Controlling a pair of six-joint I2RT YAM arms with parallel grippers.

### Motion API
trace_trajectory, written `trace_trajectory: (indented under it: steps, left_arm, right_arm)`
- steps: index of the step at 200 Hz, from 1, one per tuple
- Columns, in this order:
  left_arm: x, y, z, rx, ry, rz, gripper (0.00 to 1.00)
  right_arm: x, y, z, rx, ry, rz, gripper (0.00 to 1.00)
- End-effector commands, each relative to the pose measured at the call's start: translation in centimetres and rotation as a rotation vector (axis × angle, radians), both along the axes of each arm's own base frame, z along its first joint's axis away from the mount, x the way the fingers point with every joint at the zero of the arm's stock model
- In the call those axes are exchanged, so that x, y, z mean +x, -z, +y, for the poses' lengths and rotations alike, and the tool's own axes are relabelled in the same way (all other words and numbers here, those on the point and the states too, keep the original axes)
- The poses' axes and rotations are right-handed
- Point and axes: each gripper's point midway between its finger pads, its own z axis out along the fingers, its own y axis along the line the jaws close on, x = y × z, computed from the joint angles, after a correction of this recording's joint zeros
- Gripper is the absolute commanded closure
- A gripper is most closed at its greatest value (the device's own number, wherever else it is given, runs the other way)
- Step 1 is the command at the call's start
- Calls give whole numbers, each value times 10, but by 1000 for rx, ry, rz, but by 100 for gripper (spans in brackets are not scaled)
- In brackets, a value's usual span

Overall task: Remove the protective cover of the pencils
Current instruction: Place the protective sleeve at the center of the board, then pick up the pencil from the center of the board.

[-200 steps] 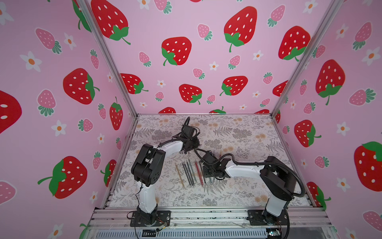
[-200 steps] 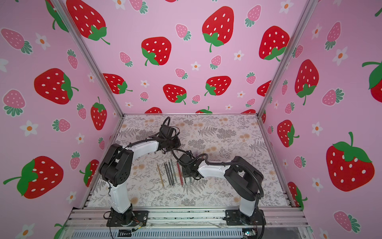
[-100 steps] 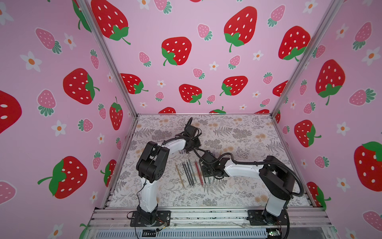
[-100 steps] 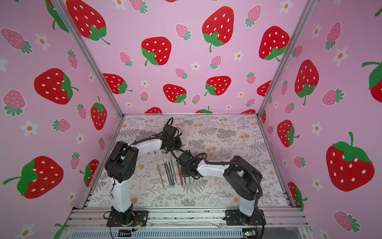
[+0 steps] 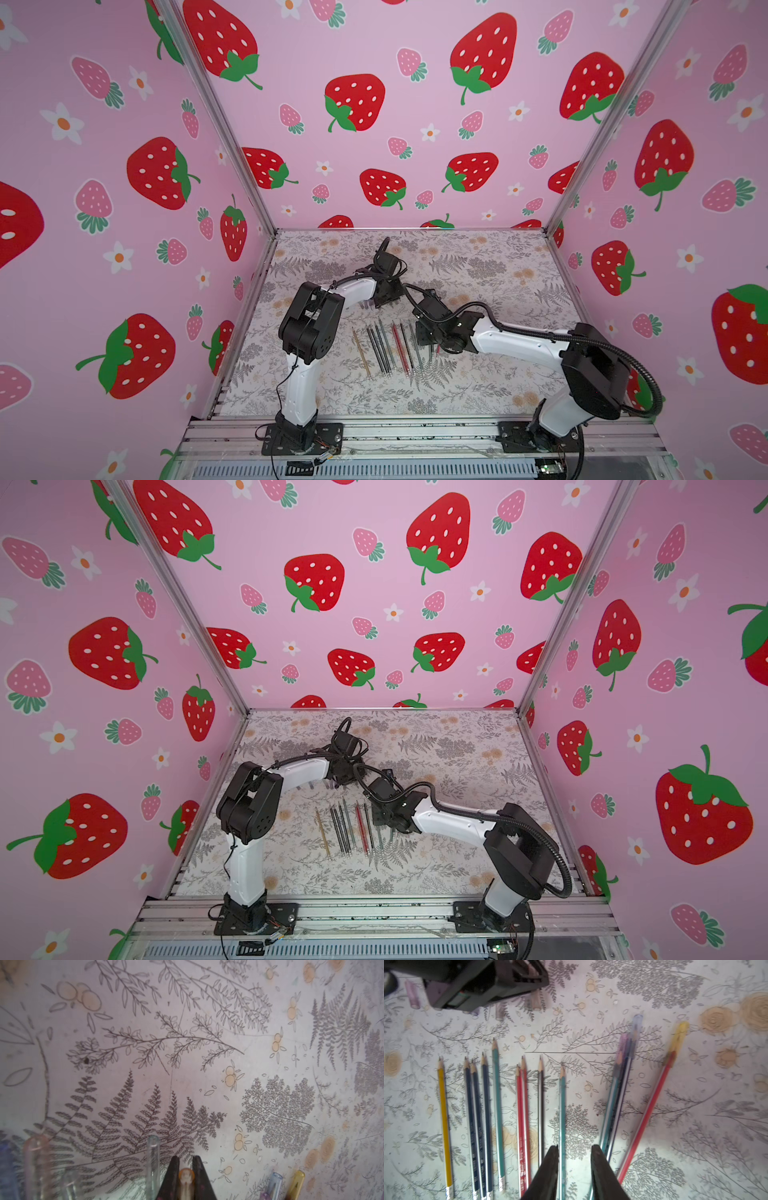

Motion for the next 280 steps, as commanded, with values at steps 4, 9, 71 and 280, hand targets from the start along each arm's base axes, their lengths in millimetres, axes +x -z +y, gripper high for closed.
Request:
trace_trajectory:
  steps: [4, 9, 71, 280]
  left_arm:
    - [3, -7, 0, 27, 1, -11, 87]
    - [2, -7, 0, 28, 0, -10, 86]
    - [3, -12, 0, 25, 4, -16, 77]
    - [-29, -94, 15, -89, -11, -195, 70]
  right_arm:
    - [0, 13, -26, -63, 63, 22, 71]
    - [0, 15, -27, -64, 66, 25, 71]
    - [1, 32, -33, -89, 96, 80, 72]
    - [6, 40, -17, -91, 56, 127, 92]
